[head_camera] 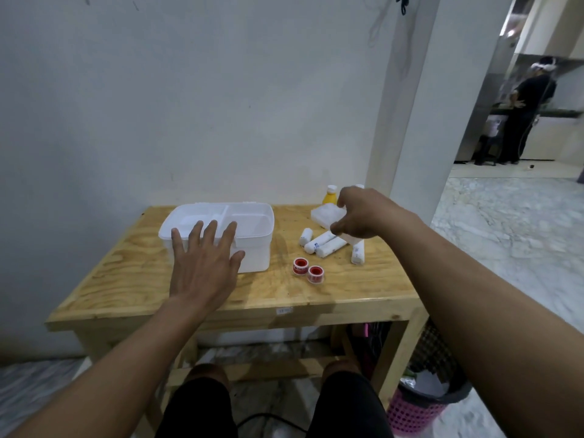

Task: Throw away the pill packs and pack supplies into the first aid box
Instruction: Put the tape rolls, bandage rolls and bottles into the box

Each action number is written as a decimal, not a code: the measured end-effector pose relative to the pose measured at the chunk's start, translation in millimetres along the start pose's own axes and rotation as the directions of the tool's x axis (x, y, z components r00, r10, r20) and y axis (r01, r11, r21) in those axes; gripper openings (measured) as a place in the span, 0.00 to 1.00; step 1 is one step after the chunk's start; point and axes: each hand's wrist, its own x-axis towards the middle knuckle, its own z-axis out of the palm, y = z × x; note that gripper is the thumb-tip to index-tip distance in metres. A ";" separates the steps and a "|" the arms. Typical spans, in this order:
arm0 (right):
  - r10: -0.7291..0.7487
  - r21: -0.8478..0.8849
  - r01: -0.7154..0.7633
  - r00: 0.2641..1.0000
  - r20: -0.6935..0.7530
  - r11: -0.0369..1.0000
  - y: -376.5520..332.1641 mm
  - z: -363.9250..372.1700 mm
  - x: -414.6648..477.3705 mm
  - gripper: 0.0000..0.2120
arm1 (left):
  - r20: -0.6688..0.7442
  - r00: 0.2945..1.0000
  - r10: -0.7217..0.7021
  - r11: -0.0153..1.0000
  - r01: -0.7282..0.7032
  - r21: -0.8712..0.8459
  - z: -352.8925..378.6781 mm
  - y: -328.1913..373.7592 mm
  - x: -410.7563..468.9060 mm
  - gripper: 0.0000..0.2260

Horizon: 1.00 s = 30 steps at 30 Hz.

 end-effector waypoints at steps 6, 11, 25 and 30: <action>-0.091 0.070 0.096 0.993 -0.070 0.993 -48.6 -10.4 22.3 0.24 | -0.018 0.998 -0.053 0.998 0.052 -0.022 -10.9 -14.6 8.1 0.28; -0.172 0.116 0.178 0.983 -0.058 0.977 -79.5 -7.2 33.5 0.26 | 0.035 0.994 -0.099 0.992 0.101 -0.075 -10.3 -21.7 12.5 0.30; -0.160 0.117 0.133 0.950 0.269 0.984 -139.2 0.0 72.7 0.22 | 0.097 0.985 -0.142 0.978 0.155 -0.139 -2.6 -46.4 12.0 0.31; -0.128 0.068 0.112 0.946 0.299 0.991 -148.5 11.0 80.8 0.22 | 0.019 0.987 -0.162 0.975 0.163 -0.151 -2.7 -50.6 17.7 0.28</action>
